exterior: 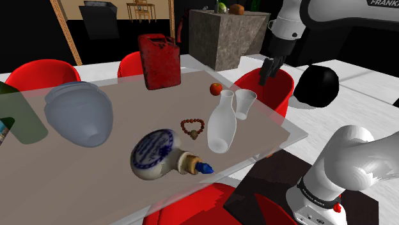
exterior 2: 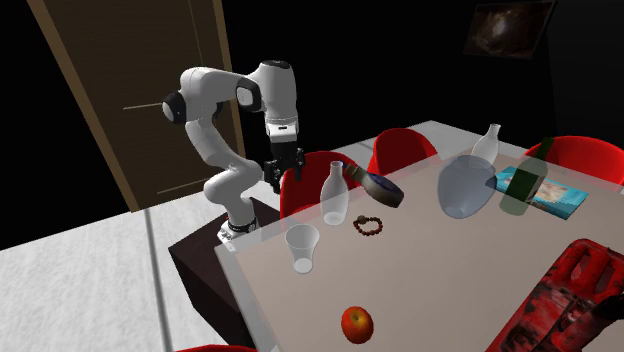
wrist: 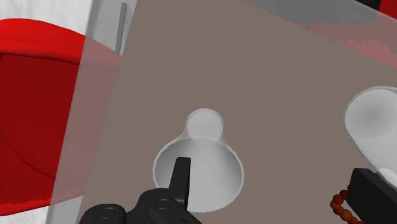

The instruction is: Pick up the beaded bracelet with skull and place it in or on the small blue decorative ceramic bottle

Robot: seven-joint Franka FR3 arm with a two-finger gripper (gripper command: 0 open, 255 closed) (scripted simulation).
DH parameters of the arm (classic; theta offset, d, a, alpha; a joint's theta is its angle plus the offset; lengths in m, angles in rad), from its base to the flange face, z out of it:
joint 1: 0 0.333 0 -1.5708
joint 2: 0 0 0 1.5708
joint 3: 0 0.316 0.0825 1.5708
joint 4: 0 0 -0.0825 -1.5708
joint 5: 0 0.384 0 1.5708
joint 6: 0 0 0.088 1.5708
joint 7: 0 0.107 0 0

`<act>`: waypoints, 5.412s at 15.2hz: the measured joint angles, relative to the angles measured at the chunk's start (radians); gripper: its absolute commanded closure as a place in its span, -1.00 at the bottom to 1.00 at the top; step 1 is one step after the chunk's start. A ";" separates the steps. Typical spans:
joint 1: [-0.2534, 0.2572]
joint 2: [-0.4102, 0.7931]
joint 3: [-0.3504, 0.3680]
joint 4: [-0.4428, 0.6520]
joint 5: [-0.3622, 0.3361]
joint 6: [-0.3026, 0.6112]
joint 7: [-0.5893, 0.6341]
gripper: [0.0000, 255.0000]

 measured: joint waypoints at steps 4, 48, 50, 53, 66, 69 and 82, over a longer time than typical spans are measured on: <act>0.016 0.037 0.028 -0.011 0.013 0.050 0.022 -1.00; 0.134 0.778 0.389 0.106 -0.125 0.672 0.412 1.00; 0.134 0.778 0.389 0.106 -0.125 0.672 0.412 1.00; 0.134 0.778 0.389 0.106 -0.125 0.672 0.412 1.00; 0.135 0.713 0.386 0.188 -0.079 0.533 0.364 1.00; 0.136 0.699 0.385 0.215 -0.070 0.494 0.354 1.00; 0.136 0.666 0.381 0.357 -0.046 0.323 0.319 1.00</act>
